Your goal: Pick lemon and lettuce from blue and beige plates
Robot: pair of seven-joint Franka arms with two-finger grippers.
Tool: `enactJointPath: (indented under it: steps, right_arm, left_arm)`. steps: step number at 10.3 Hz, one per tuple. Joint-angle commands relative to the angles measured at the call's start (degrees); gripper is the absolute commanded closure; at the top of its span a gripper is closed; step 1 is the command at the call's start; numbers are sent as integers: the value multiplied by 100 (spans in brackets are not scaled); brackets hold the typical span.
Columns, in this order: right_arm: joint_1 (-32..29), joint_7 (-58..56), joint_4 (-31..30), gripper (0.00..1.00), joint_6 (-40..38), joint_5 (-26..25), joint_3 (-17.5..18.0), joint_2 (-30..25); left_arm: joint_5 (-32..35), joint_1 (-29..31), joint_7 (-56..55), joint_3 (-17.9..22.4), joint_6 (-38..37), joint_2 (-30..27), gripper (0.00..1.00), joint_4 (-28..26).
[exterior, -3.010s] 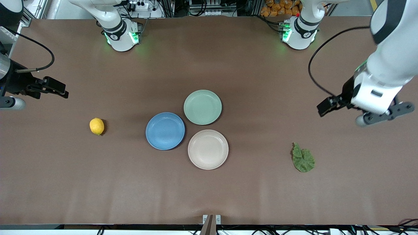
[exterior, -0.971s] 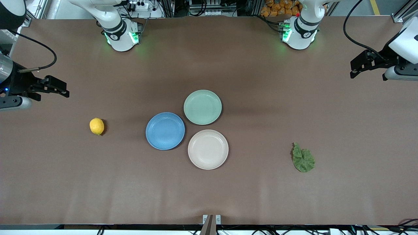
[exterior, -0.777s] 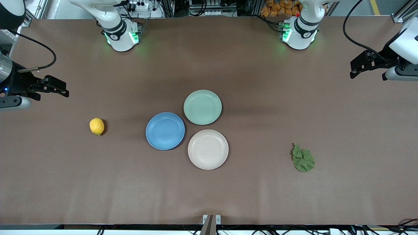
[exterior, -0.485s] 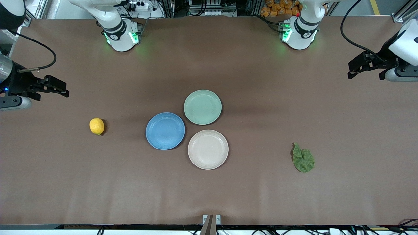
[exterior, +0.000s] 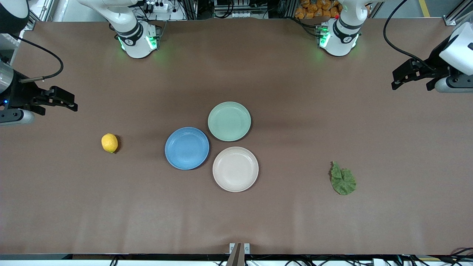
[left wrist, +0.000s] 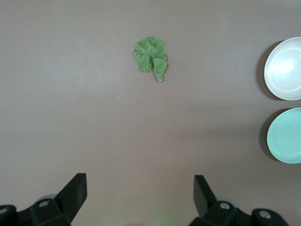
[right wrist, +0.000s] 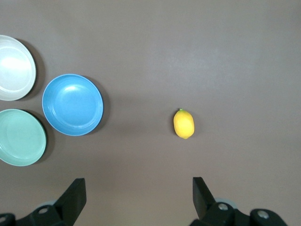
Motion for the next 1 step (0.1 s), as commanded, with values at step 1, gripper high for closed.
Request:
enactJointPath:
  steps: [1]
  right_arm:
    - [-18,3,-166,0,196,-65,22,-119]
  left_arm:
    - [104,50,-95,-41,-16,-26,0,1]
